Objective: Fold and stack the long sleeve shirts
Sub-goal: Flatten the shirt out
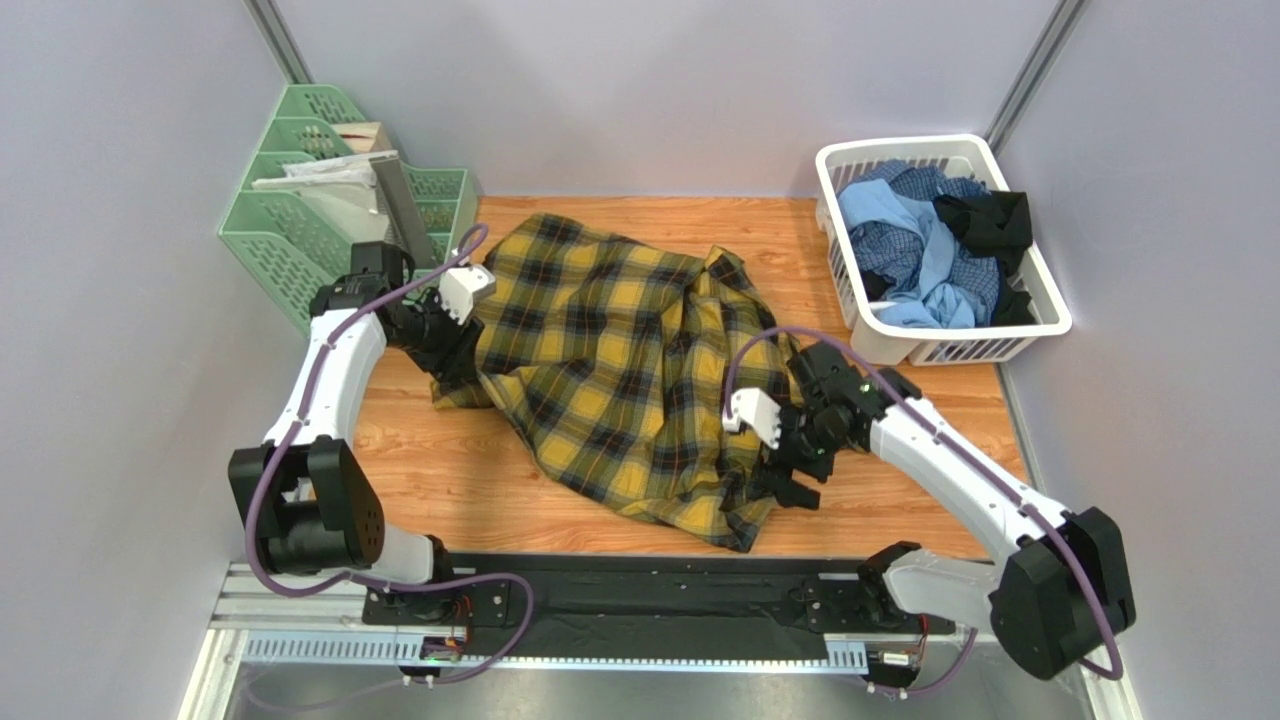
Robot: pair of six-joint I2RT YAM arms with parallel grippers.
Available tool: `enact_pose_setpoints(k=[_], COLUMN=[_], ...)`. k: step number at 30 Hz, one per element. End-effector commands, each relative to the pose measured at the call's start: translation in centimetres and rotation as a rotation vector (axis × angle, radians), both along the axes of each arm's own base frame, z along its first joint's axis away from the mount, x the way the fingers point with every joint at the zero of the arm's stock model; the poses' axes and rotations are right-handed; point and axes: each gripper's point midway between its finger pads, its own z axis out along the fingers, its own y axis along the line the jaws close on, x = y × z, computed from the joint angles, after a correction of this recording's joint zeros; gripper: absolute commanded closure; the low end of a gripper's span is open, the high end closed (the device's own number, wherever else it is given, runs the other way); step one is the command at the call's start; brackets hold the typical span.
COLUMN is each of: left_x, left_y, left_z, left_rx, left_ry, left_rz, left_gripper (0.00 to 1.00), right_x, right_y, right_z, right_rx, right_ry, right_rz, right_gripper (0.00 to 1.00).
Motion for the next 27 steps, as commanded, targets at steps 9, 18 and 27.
enact_pose_setpoints(k=[9, 18, 27], left_x=[-3.7, -2.6, -1.7], left_y=[-5.5, -5.3, -4.4], left_z=[2.9, 3.7, 4.3], left_rx=[-0.168, -0.175, -0.191], left_ry=[-0.067, -0.069, -0.09], left_rz=[-0.173, -0.135, -0.071], left_gripper=[0.35, 0.36, 0.42], right_x=[-1.5, -4.8, 4.3], right_y=[5.6, 6.1, 13.2], right_z=[-2.2, -4.9, 8.4], right_rx=[0.144, 0.037, 0.24], right_ry=[-0.254, -0.208, -0.43], right_rz=[0.335, 0.525, 0.33], right_gripper=[0.13, 0.34, 1.0])
